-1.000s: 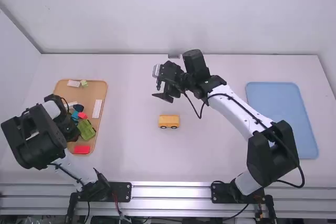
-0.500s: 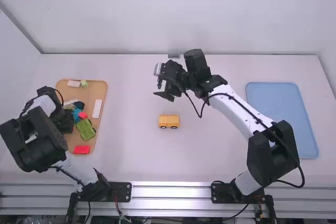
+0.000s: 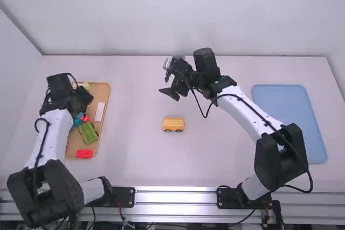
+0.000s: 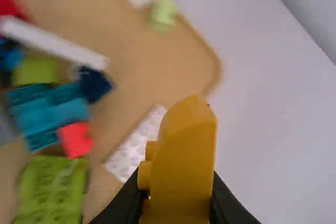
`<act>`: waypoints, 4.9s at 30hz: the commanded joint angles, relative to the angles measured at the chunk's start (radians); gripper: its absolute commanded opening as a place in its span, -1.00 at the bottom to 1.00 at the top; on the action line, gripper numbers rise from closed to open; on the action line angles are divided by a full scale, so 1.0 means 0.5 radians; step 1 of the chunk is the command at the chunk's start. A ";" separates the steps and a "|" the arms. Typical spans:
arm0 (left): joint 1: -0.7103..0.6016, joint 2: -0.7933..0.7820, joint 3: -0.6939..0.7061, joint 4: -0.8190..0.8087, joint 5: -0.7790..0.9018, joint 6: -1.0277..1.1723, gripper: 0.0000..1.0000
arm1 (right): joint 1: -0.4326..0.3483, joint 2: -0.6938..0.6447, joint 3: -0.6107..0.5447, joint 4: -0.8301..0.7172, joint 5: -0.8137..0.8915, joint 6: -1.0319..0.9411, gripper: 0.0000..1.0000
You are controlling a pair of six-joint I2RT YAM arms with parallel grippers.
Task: Assemble lego blocks to make yellow taxi
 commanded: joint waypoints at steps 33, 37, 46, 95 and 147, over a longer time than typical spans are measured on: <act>-1.539 -0.060 -0.596 1.626 0.155 1.240 -0.96 | -0.283 0.016 -0.867 1.715 -0.636 1.734 0.99; -1.543 -0.002 -0.596 1.729 0.185 1.106 -0.96 | -0.280 0.016 -0.867 1.723 -0.639 1.770 0.91; -1.546 0.136 -0.596 1.937 0.282 1.016 -0.96 | -0.248 0.017 -0.867 1.736 -0.581 1.776 0.40; -1.059 0.414 -0.246 1.488 2.550 1.426 0.98 | -0.342 0.016 -0.333 0.404 -1.575 -0.012 -0.54; -1.109 0.610 0.281 -0.450 0.431 2.258 -0.78 | -0.512 0.006 -0.330 0.241 -0.383 0.264 0.97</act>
